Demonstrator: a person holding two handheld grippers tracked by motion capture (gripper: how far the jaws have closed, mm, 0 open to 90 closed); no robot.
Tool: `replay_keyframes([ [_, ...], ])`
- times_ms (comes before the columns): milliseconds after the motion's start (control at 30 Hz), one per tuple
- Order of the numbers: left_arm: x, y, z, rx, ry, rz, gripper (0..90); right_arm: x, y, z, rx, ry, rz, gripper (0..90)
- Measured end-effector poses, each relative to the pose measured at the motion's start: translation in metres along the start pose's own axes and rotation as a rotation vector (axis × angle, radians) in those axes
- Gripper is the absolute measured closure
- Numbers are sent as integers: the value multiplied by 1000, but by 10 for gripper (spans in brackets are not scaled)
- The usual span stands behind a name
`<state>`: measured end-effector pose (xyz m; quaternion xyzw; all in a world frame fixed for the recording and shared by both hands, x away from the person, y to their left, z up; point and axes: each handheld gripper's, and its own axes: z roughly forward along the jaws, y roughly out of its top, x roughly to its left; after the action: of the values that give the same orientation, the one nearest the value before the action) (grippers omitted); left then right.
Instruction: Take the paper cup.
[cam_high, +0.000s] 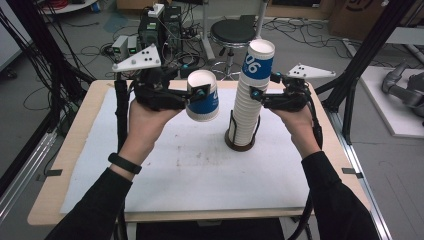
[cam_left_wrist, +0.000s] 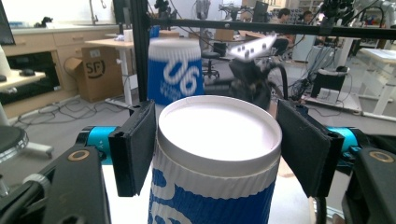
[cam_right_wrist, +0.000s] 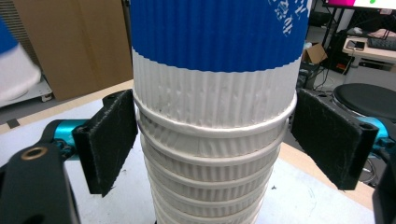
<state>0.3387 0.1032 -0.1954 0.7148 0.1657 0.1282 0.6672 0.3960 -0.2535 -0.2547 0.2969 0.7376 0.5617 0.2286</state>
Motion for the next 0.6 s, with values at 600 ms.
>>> replay_keyframes([
  [600,-6,-82,-19,41,11,-62,310,0,0,0,-3,-3,-2,157],
])
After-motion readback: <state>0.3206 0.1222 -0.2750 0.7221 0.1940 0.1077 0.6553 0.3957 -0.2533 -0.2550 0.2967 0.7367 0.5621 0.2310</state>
